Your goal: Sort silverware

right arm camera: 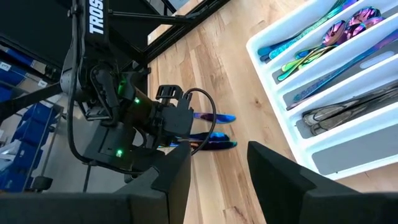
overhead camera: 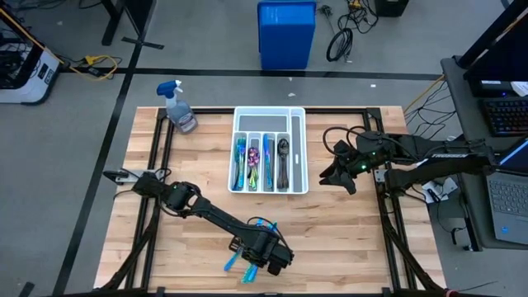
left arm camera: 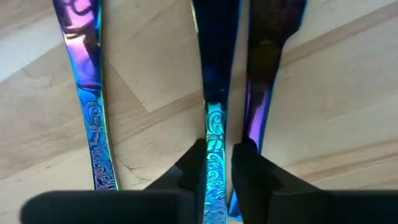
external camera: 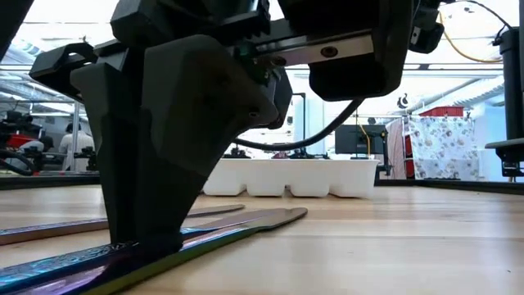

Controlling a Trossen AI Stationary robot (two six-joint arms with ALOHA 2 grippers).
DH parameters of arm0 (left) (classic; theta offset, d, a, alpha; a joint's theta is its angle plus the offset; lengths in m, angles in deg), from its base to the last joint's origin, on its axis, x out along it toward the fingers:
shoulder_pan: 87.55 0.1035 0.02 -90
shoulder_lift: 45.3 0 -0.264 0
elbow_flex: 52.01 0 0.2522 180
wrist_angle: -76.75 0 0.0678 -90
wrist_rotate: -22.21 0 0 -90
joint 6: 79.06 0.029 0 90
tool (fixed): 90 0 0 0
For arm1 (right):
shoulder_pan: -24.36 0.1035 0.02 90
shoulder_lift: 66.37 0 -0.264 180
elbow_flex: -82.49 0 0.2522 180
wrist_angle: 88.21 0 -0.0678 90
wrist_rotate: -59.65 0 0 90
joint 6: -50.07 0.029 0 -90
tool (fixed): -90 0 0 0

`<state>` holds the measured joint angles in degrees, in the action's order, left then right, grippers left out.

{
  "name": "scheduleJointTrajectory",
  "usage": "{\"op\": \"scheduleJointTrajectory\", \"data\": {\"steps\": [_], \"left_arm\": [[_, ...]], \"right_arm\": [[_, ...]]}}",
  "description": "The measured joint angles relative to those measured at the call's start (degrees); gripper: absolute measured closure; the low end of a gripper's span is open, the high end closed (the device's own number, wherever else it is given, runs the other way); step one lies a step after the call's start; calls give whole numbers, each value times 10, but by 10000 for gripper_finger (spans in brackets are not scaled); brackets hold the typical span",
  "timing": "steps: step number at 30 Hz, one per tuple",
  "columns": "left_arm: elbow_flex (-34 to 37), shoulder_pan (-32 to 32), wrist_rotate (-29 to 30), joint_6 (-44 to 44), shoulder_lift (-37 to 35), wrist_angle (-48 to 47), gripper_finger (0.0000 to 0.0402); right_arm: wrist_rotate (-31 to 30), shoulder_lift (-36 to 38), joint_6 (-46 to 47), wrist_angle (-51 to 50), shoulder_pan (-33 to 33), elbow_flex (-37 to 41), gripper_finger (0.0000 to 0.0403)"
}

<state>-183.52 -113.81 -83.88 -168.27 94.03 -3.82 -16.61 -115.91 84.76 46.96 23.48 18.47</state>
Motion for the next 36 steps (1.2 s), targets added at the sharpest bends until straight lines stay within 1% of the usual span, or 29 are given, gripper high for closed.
{"op": "scheduleJointTrajectory", "data": {"steps": [4, 8, 13, 17, 29, 34, 36], "left_arm": [[1, 0, -4, 0, -2, 0, 376], [1, 0, -6, 0, -2, -1, 383], [1, 0, -7, 0, -2, -4, 384], [-11, 0, -6, 12, -2, -37, 385], [-62, 0, -1, 12, -2, -28, 385], [-63, 0, 16, -24, -3, -37, 383], [-63, 0, 25, -32, -3, -35, 374]], "right_arm": [[0, 0, 0, 0, 0, 0, 261], [0, 0, 0, 0, 0, 0, 261], [0, 0, 0, 0, 0, 0, 261], [0, 0, 1, 0, 0, 0, 261], [0, 0, -3, 0, 0, 0, 261], [0, 0, -7, 0, 0, 0, 261], [0, 0, -7, 0, 0, 0, 261]]}}
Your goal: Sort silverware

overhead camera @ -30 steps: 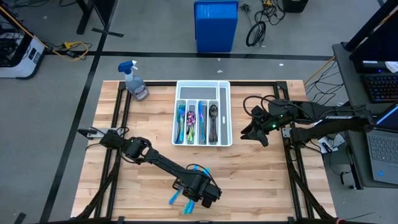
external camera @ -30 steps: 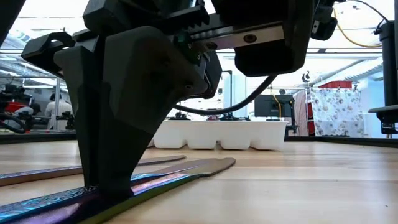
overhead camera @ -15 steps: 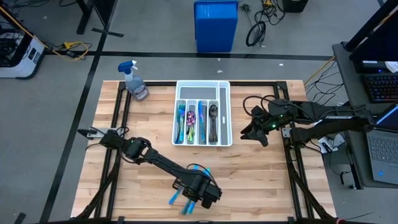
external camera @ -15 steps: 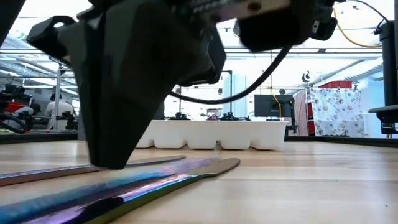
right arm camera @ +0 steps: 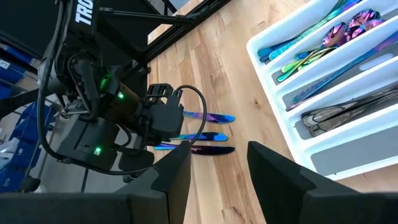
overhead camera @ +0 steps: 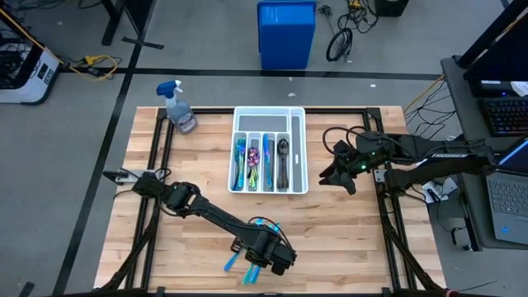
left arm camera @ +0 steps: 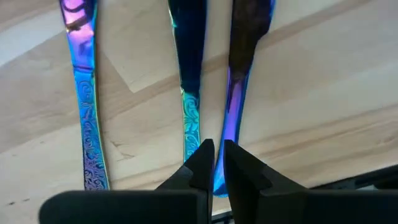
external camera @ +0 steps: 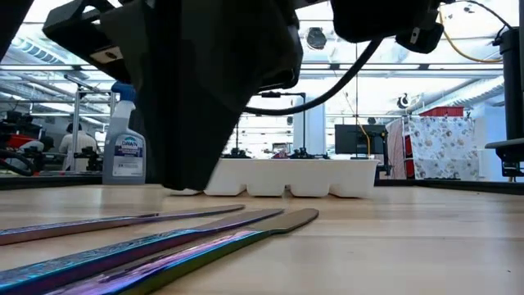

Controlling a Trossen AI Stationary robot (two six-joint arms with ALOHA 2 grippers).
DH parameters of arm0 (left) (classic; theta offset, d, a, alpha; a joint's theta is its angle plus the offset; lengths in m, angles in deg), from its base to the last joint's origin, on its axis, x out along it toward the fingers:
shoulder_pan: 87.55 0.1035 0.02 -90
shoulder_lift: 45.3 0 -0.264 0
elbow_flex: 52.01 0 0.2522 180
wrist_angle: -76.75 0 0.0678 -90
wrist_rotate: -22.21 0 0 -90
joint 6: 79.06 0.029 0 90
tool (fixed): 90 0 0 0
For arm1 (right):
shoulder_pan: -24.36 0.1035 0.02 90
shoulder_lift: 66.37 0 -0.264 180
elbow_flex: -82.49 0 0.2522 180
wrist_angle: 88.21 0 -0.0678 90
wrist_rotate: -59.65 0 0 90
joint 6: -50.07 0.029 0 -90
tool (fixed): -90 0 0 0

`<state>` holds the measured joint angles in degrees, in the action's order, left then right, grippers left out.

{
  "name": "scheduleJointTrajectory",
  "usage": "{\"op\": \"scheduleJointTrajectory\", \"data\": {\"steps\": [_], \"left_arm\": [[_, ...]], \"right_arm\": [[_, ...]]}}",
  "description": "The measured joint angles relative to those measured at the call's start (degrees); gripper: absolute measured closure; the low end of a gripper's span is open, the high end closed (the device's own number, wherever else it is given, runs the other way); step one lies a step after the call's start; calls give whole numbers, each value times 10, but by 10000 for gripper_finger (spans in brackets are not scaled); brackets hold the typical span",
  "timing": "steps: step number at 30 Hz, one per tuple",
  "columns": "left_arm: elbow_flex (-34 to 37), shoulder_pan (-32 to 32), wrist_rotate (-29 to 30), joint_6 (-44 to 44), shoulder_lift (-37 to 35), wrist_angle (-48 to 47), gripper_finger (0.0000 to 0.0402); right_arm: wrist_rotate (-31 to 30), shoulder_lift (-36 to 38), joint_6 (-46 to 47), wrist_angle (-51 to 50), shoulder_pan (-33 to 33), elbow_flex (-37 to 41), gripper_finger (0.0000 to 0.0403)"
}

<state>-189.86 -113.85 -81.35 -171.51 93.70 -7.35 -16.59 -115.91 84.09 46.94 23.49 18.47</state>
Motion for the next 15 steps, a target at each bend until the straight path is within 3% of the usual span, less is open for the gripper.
{"op": "scheduleJointTrajectory", "data": {"steps": [3, 11, 15], "left_arm": [[0, -1, 5, 0, 0, 5, 335], [26, -1, 5, -6, -1, 16, 164], [56, -1, 3, 1, -1, 29, 132]], "right_arm": [[0, 0, 0, 0, 0, 0, 261], [0, 0, -2, 0, 0, 0, 261], [0, 0, -4, 0, 0, 0, 261]]}}
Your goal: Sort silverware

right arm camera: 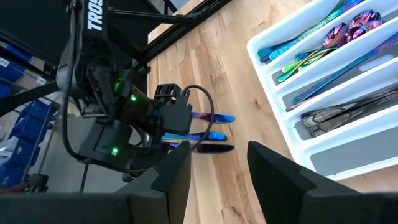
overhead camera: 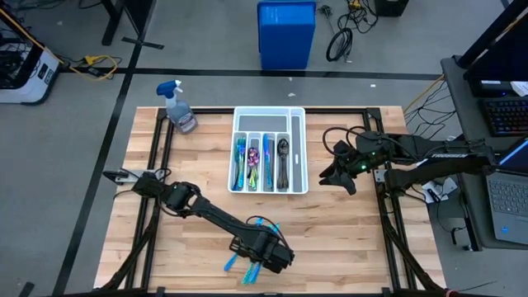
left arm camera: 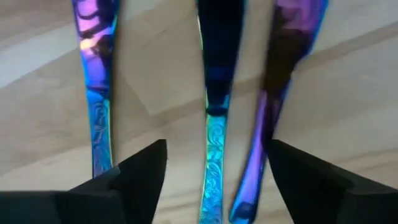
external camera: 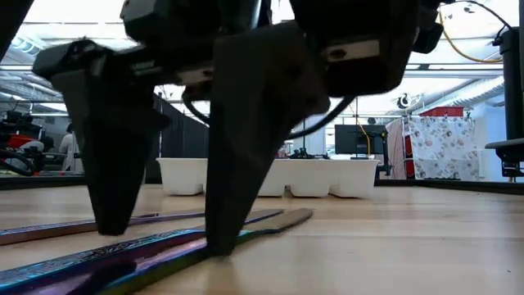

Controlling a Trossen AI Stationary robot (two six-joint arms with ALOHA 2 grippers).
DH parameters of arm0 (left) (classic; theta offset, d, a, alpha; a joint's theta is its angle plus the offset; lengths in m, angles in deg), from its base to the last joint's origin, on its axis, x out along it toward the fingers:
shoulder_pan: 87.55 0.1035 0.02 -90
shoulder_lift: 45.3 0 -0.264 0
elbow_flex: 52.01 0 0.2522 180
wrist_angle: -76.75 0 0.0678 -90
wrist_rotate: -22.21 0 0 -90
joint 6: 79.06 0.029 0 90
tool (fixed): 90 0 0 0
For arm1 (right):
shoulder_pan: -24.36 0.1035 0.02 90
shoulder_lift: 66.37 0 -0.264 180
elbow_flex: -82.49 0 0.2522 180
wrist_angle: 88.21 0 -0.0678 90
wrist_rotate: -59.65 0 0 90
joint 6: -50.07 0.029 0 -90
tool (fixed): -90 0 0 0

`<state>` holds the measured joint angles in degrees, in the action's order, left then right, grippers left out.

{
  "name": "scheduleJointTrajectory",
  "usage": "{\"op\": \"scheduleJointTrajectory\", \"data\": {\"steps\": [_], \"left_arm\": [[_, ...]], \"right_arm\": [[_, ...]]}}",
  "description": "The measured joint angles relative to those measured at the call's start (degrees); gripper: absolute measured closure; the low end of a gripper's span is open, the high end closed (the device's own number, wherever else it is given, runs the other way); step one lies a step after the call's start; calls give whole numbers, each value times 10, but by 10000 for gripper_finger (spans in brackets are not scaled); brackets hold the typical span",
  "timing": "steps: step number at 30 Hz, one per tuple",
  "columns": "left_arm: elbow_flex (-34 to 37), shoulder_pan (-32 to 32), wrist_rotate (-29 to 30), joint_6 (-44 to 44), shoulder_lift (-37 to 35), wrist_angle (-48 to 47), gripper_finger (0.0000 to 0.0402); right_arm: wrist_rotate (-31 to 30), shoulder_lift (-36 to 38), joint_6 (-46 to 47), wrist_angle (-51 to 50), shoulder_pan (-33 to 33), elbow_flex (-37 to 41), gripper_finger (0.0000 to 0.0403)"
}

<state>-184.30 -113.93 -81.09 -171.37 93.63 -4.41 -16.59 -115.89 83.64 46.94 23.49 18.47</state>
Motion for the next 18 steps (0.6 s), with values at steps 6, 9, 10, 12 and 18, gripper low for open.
{"op": "scheduleJointTrajectory", "data": {"steps": [6, 9, 10, 12, 18], "left_arm": [[10, 0, -7, 29, 2, 6, 164], [10, 0, -8, 31, 3, 4, 196], [10, 0, -9, 32, 3, 4, 209], [10, 0, -10, 34, 4, 3, 236], [10, 2, -35, 70, 5, 9, 339]], "right_arm": [[0, 0, -2, 0, 0, 0, 261], [0, 0, -2, 0, 0, 0, 261], [0, 0, -2, 0, 0, 0, 261], [0, 0, -2, 0, 0, 0, 261], [0, 0, -2, 0, 0, 0, 261]]}}
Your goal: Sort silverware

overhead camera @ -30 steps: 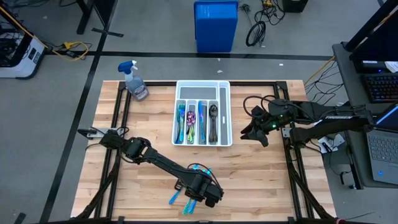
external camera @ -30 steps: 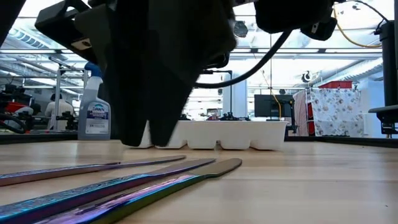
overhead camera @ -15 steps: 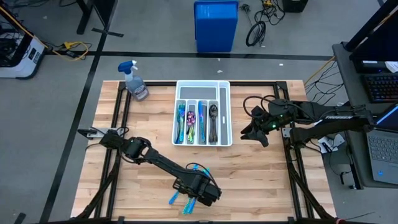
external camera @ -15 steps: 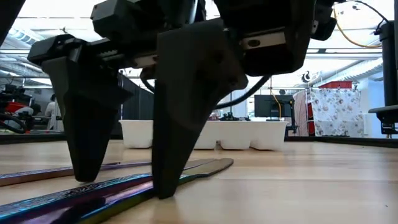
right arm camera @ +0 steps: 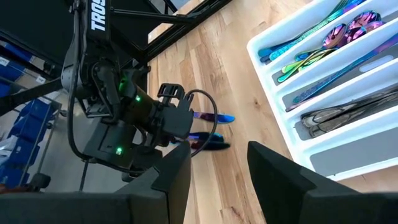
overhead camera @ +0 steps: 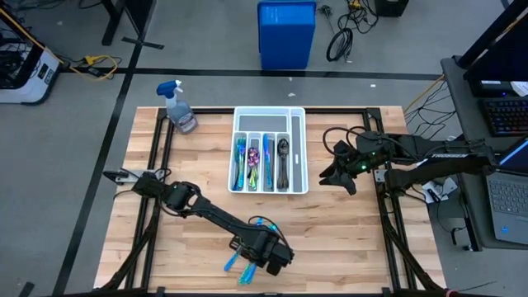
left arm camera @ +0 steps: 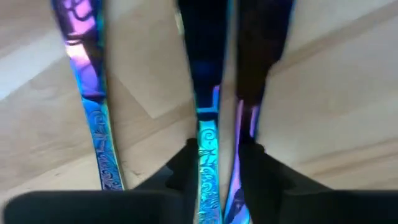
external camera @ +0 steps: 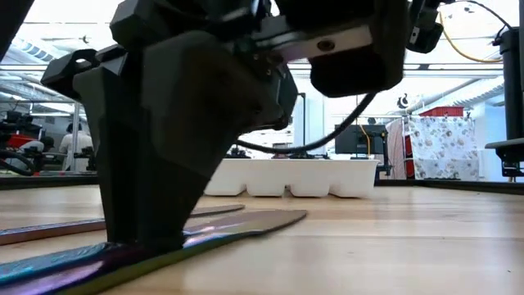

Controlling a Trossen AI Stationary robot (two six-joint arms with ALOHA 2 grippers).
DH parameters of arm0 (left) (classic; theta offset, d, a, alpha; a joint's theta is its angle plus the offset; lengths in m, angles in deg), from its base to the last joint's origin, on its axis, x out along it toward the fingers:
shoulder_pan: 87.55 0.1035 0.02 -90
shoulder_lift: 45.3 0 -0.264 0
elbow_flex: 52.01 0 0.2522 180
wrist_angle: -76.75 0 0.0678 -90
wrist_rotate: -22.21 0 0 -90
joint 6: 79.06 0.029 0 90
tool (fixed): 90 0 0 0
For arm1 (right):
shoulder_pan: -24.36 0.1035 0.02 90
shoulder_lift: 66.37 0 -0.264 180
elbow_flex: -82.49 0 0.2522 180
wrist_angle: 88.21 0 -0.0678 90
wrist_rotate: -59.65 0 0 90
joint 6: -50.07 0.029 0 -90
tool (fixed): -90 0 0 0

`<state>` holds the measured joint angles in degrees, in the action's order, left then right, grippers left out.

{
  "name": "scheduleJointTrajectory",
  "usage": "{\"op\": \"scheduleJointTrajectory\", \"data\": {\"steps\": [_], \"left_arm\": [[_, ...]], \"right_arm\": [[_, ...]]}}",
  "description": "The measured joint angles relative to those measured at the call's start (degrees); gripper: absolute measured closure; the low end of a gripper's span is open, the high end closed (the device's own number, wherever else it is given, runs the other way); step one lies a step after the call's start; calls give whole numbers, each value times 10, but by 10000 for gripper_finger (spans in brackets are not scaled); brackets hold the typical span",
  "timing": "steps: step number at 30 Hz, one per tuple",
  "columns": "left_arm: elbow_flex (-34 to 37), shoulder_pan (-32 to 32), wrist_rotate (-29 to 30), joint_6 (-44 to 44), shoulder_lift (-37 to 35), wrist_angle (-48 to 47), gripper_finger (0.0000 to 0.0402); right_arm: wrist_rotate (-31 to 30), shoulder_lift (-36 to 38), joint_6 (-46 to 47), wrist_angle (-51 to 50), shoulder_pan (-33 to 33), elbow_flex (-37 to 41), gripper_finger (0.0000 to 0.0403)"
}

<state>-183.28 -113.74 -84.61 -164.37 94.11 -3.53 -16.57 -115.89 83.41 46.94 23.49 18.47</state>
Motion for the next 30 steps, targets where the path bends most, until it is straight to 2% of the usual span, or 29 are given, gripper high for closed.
{"op": "scheduleJointTrajectory", "data": {"steps": [3, 6, 30], "left_arm": [[0, 0, -12, 18, 1, 9, 380], [0, 1, -16, 22, 1, 9, 398], [-12, 3, 14, 33, -7, -23, 401]], "right_arm": [[0, 0, 0, 0, 0, 0, 261], [0, 0, 0, 0, 0, 0, 261], [0, 0, -10, 0, 0, 0, 261]]}}
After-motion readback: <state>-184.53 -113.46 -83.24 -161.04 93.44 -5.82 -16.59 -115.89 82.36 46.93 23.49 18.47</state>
